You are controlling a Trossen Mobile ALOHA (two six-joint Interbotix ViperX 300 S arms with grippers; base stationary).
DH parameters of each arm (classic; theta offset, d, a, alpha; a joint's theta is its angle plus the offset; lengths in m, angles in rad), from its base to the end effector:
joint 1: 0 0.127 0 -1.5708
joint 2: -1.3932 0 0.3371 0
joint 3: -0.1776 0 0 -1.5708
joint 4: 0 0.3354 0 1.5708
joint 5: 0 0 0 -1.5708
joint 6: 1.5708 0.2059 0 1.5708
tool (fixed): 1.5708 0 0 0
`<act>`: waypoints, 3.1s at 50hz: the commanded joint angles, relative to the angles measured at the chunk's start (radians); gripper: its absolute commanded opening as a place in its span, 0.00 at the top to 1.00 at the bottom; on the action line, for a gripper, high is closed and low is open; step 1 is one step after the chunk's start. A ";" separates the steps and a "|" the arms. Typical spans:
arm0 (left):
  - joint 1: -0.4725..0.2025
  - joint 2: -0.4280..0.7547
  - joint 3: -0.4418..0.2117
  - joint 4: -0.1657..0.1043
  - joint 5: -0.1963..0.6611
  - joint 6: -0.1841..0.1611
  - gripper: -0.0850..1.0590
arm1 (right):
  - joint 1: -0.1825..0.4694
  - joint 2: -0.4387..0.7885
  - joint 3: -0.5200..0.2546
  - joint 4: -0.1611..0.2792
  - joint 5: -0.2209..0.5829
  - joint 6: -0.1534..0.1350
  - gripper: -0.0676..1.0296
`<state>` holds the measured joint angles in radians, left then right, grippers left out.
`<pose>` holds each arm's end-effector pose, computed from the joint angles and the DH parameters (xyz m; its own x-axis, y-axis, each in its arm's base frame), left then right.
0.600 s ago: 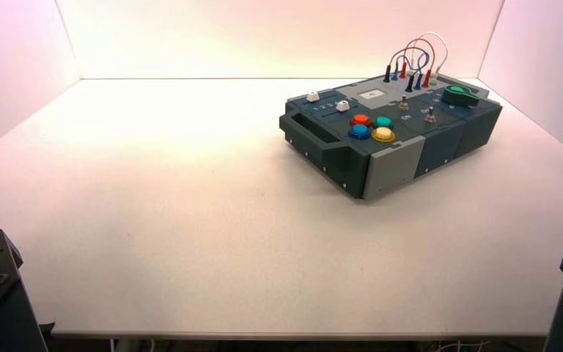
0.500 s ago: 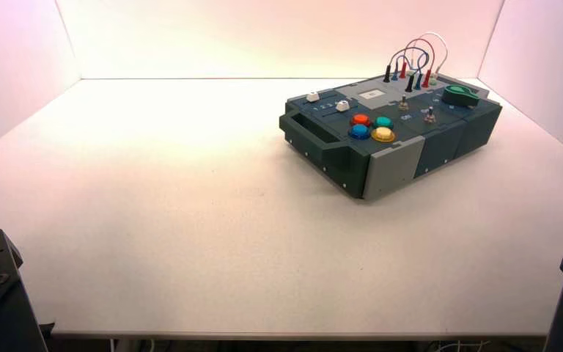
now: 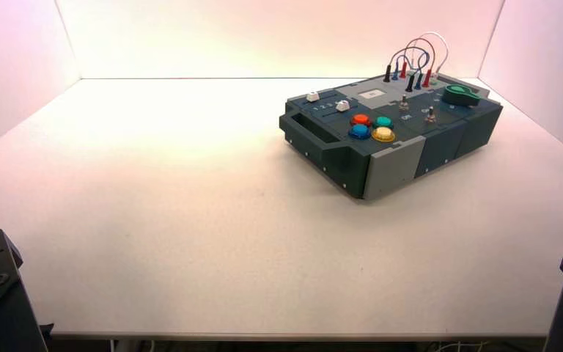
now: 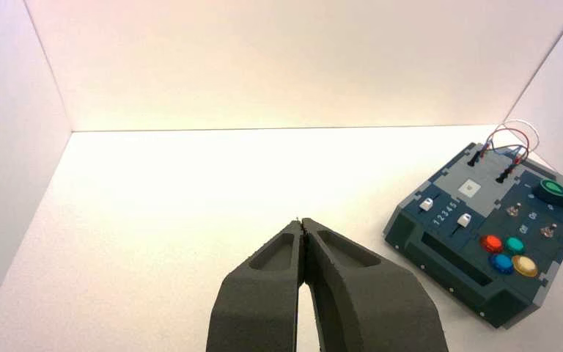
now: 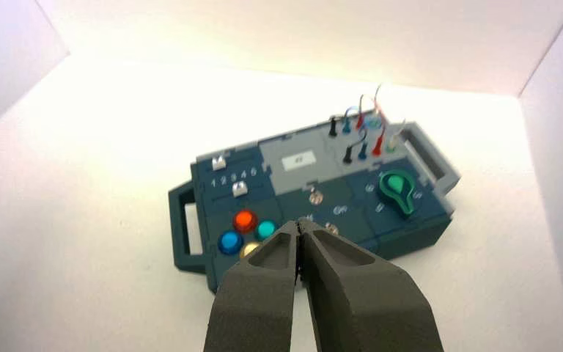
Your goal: Move the top slider to position 1.
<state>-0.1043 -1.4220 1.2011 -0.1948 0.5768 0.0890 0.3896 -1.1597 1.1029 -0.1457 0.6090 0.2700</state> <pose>0.1971 -0.0425 0.2389 0.9190 -0.2023 -0.3384 0.1764 0.9786 -0.1062 0.2190 0.0714 0.2265 0.8188 0.2464 -0.5185 -0.2373 0.9677 0.0851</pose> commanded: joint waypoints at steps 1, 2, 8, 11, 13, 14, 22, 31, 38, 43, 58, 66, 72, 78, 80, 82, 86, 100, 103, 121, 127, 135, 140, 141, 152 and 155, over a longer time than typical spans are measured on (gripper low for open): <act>0.008 0.026 -0.020 0.000 -0.011 0.002 0.95 | 0.020 0.141 -0.075 0.041 -0.029 -0.009 0.96; 0.008 0.028 -0.021 0.000 -0.011 0.002 0.95 | 0.031 0.178 -0.089 0.046 -0.032 -0.012 0.96; 0.008 0.034 -0.020 0.000 -0.011 0.002 0.95 | 0.100 0.417 -0.189 0.046 -0.043 -0.023 0.96; 0.008 0.034 -0.020 0.000 -0.009 0.002 0.95 | 0.121 0.531 -0.241 0.046 -0.046 -0.025 0.96; 0.006 0.034 -0.020 0.000 -0.011 0.002 0.95 | 0.126 0.592 -0.273 0.046 -0.046 -0.026 0.96; 0.006 0.034 -0.020 0.000 -0.011 0.002 0.95 | 0.130 0.630 -0.291 0.046 -0.046 -0.026 0.96; 0.008 0.023 -0.020 0.000 -0.011 0.002 0.95 | 0.138 0.851 -0.400 0.046 -0.046 -0.028 0.96; 0.008 0.015 -0.020 0.000 -0.009 0.002 0.95 | 0.141 1.025 -0.476 0.046 -0.054 -0.040 0.96; 0.006 0.014 -0.020 -0.002 -0.009 0.002 0.95 | 0.141 1.117 -0.512 0.044 -0.074 -0.054 0.96; 0.008 0.014 -0.020 -0.002 -0.009 0.000 0.95 | 0.141 1.163 -0.535 0.046 -0.078 -0.054 0.96; 0.006 0.014 -0.020 0.000 -0.011 0.002 0.95 | 0.140 1.273 -0.638 0.044 -0.083 -0.055 0.96; 0.006 0.012 -0.020 0.000 -0.009 0.000 0.95 | 0.140 1.324 -0.690 0.043 -0.080 -0.057 0.96; 0.008 0.012 -0.020 -0.002 -0.011 0.002 0.95 | 0.140 1.364 -0.716 0.043 -0.078 -0.055 0.96; 0.008 0.011 -0.018 0.000 -0.011 0.002 0.95 | 0.133 1.394 -0.736 0.040 -0.078 -0.057 0.96; 0.008 0.011 -0.018 0.000 -0.011 0.002 0.95 | 0.135 1.402 -0.741 0.038 -0.078 -0.055 0.96; 0.006 0.011 -0.018 0.000 -0.011 0.002 0.95 | 0.133 1.410 -0.744 0.035 -0.078 -0.057 0.96; 0.006 0.011 -0.018 0.000 -0.011 0.002 0.95 | 0.133 1.422 -0.756 0.029 -0.078 -0.057 0.96; 0.006 0.006 -0.018 0.000 -0.011 0.002 0.95 | 0.114 1.451 -0.781 0.028 -0.083 -0.057 0.96; 0.008 0.003 -0.018 -0.002 -0.011 0.002 0.95 | 0.109 1.456 -0.785 0.026 -0.081 -0.057 0.96; 0.006 -0.009 -0.018 -0.002 -0.011 0.000 0.95 | 0.095 1.499 -0.824 0.028 -0.080 -0.055 0.96; 0.008 -0.009 -0.018 0.000 -0.011 0.000 0.95 | 0.094 1.508 -0.842 0.029 -0.067 -0.055 0.96; 0.008 -0.008 -0.018 -0.002 -0.011 0.002 0.95 | 0.095 1.511 -0.850 0.035 -0.063 -0.054 0.96; 0.008 -0.006 -0.018 -0.002 -0.014 0.000 0.95 | 0.097 1.511 -0.848 0.041 -0.055 -0.054 0.96; 0.006 -0.005 -0.018 0.000 -0.014 0.000 0.95 | 0.098 1.511 -0.848 0.041 -0.055 -0.054 0.96; 0.006 -0.005 -0.018 0.000 -0.014 0.000 0.95 | 0.103 1.513 -0.845 0.057 -0.055 -0.052 0.96; 0.008 -0.005 -0.018 0.000 -0.014 0.002 0.95 | 0.106 1.513 -0.845 0.061 -0.055 -0.052 0.96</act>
<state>-0.1028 -1.4404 1.2011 -0.1933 0.5768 0.0890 0.4893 0.3697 0.2777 -0.0936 0.5568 0.2178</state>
